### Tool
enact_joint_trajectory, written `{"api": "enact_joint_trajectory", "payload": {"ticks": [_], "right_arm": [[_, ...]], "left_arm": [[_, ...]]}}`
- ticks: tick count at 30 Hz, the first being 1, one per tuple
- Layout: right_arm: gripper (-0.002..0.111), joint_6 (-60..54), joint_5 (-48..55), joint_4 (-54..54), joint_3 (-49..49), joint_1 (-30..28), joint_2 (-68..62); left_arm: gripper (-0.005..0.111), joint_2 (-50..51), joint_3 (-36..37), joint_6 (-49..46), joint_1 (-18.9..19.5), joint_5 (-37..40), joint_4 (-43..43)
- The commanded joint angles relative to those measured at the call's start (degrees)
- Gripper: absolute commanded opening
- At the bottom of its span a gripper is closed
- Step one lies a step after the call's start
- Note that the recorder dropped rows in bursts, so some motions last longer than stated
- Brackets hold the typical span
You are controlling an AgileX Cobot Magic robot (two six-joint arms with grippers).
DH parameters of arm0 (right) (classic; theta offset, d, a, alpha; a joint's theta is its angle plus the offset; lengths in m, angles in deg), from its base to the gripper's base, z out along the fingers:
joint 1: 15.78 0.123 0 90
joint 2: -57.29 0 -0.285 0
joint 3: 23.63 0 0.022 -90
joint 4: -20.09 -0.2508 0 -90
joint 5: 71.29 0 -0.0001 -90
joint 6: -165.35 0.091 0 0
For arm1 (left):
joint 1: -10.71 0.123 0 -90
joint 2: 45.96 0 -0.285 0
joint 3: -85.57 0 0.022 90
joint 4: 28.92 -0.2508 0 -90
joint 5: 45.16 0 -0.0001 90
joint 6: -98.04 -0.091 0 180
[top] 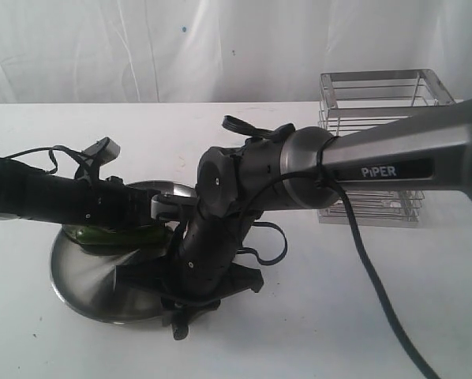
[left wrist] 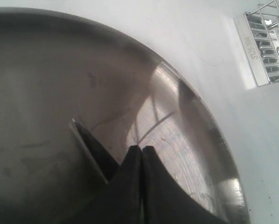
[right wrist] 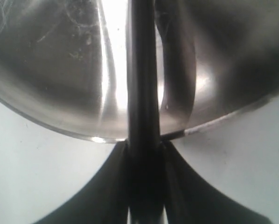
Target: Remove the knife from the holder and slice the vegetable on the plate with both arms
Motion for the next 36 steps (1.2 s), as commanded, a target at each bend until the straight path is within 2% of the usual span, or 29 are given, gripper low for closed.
{"api": "enact_joint_trajectory", "payload": {"ticks": [1, 22, 36], "right_arm": [[0.0, -0.89, 1.09, 0.27, 0.1, 0.0, 0.24], [0.0, -0.89, 14.23, -1.15, 0.1, 0.93, 0.24], [0.0, -0.45, 7.41, -1.12, 0.1, 1.16, 0.36]], "left_arm": [[0.0, 2.71, 0.96, 5.54, -0.19, -0.36, -4.38], [0.0, 2.86, 0.96, 7.54, -0.19, -1.54, -6.81], [0.0, 0.0, 0.96, 7.59, -0.07, 3.07, -6.35]]}}
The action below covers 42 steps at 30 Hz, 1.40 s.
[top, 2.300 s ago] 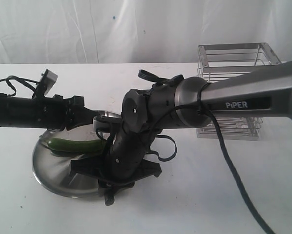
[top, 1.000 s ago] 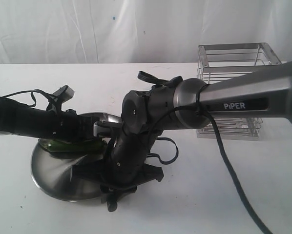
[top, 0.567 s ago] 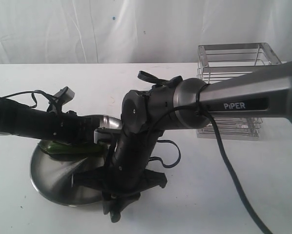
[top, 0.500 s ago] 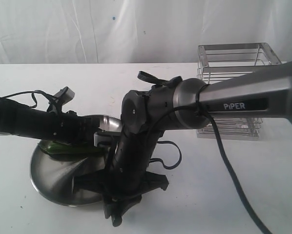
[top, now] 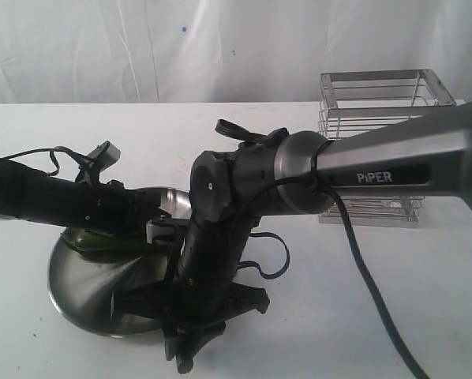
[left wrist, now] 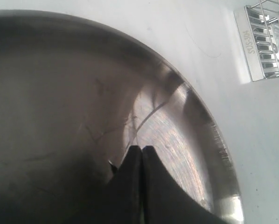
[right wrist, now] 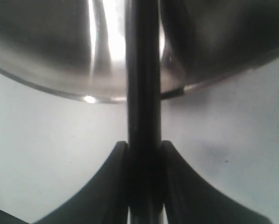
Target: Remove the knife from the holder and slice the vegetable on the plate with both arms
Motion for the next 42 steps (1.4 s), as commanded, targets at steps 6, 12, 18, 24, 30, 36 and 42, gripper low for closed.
{"api": "enact_joint_trajectory", "payload": {"ticks": [6, 12, 18, 24, 30, 36, 42], "right_arm": [[0.0, -0.27, -2.06, -0.14, 0.1, -0.04, 0.36], [0.0, -0.27, -2.66, -0.02, 0.1, -0.04, 0.36], [0.0, -0.27, -2.79, -0.02, 0.1, -0.04, 0.36], [0.0, -0.27, -2.79, 0.09, 0.1, -0.04, 0.36], [0.0, 2.21, -0.64, 4.37, 0.1, -0.04, 0.36], [0.0, 1.93, -0.15, 3.95, 0.1, -0.04, 0.36], [0.0, 2.07, -0.64, 3.45, 0.1, -0.04, 0.36]], "left_arm": [[0.0, -2.79, 1.39, 1.37, -0.3, 3.13, -3.98], [0.0, -4.21, 1.39, 1.25, -0.3, 3.89, -5.18], [0.0, -3.76, 1.39, 1.16, -0.41, 2.31, -5.18], [0.0, -3.76, 1.39, 0.8, -0.41, -2.07, -5.06], [0.0, -7.72, 1.39, 0.8, 1.38, -0.71, -3.89], [0.0, -12.02, 1.39, 3.22, 4.24, 7.01, -8.17], [0.0, -11.79, 2.17, 4.28, 1.44, 5.95, -10.34]]}}
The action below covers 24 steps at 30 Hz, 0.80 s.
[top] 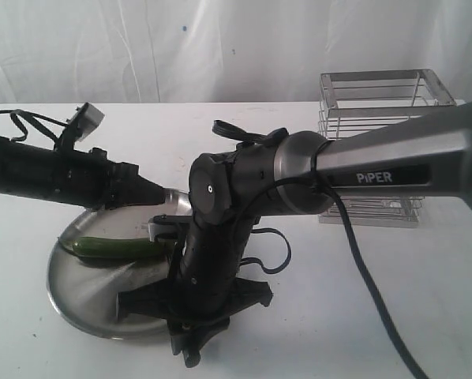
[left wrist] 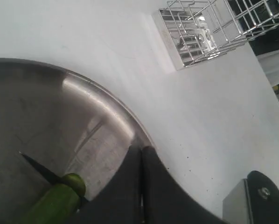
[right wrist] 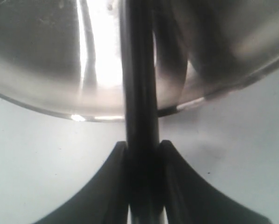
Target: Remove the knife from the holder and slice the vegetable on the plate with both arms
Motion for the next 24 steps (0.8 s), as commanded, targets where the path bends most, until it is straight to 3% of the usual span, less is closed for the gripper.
{"api": "enact_joint_trajectory", "payload": {"ticks": [1, 6, 11, 17, 20, 24], "right_arm": [[0.0, 0.24, 0.25, -0.14, 0.1, -0.07, 0.36], [0.0, 0.24, -0.51, -0.14, 0.1, -0.07, 0.36], [0.0, 0.24, -1.0, -0.14, 0.1, -0.07, 0.36], [0.0, 0.24, -1.37, -0.14, 0.1, -0.07, 0.36], [0.0, 0.34, -1.36, -0.14, 0.1, -0.07, 0.36], [0.0, 0.34, -1.36, -0.14, 0.1, -0.07, 0.36]], "left_arm": [[0.0, -0.45, 2.35, 0.7, -1.54, -2.98, -0.65], [0.0, -0.45, 5.62, 0.44, -1.54, -7.69, 2.24], [0.0, -0.45, 6.14, -1.05, -1.81, -3.29, 5.56], [0.0, -0.45, 6.14, -1.05, -6.25, -3.89, 5.05], [0.0, -0.45, 6.14, -1.05, -9.59, -8.48, 3.17], [0.0, -0.45, 6.14, -1.05, -10.74, -12.12, 2.37]]}}
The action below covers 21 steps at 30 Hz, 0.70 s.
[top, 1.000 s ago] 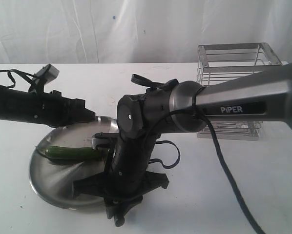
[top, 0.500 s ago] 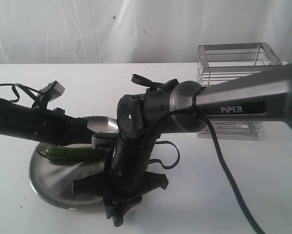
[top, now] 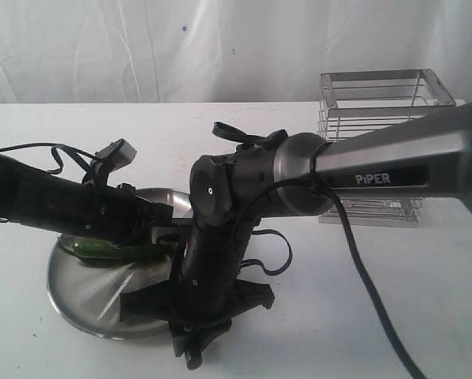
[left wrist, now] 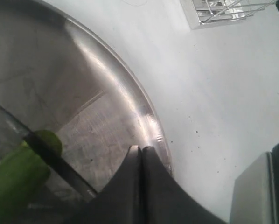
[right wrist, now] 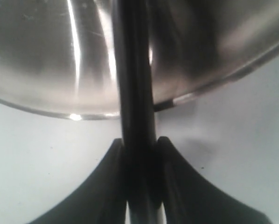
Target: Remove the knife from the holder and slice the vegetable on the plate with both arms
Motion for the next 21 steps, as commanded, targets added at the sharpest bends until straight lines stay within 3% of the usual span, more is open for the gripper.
{"api": "enact_joint_trajectory", "payload": {"ticks": [1, 14, 21], "right_arm": [[0.0, 0.05, -1.22, -0.26, 0.1, -0.07, 0.46], [0.0, 0.05, -2.66, -0.26, 0.1, -0.07, 0.46], [0.0, -0.05, -2.75, -0.15, 0.1, -0.07, 0.46]], "left_arm": [[0.0, -0.21, 0.38, -0.45, -1.61, -2.63, -1.77], [0.0, -0.32, 0.38, -0.14, -1.38, -6.72, 0.79], [0.0, -0.32, 0.38, -0.02, 4.2, -5.55, 4.39]]}}
